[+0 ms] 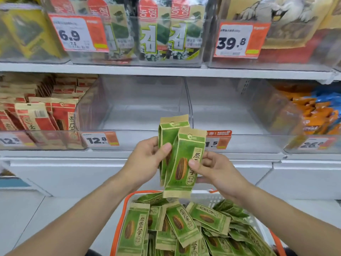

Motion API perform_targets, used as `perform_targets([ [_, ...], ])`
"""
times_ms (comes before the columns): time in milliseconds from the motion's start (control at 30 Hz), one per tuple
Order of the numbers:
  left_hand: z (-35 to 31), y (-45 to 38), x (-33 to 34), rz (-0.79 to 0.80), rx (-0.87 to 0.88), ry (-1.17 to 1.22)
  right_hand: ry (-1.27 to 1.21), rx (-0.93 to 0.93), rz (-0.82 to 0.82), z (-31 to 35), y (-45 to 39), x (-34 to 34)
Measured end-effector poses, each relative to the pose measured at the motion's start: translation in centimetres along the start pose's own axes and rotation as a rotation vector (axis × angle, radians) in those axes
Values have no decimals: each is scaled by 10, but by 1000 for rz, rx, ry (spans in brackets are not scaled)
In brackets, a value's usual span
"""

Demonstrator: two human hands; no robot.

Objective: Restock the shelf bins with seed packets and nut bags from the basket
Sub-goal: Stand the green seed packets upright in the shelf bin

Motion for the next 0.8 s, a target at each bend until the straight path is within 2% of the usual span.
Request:
perform_targets([
  [133, 5, -13, -5, 24, 51, 12, 184, -194, -37, 13, -19, 7],
  [267, 8, -29, -12, 49, 11, 70, 209, -256, -46, 18, -40, 12],
  [400, 17, -23, -5, 139, 13, -35, 267, -326, -84, 26, -48, 8],
  [467, 21, -17, -4, 130, 23, -90, 286, -315, -86, 25, -46, 9],
  [633, 18, -7, -13, 63, 43, -29, 235, -237, 88, 18, -38, 36],
  [800, 8, 0, -20, 185, 90, -81, 298, -273, 211, 41, -34, 53],
])
Point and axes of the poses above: each hand's wrist, its own y-axis away from the middle knuckle, its own x-axis out of the palm, z = x × y, the point moved 10 cm from there along -y, towards the middle knuckle, and after that the axes turned 7 degrees about -y, right-handed, at the moved point
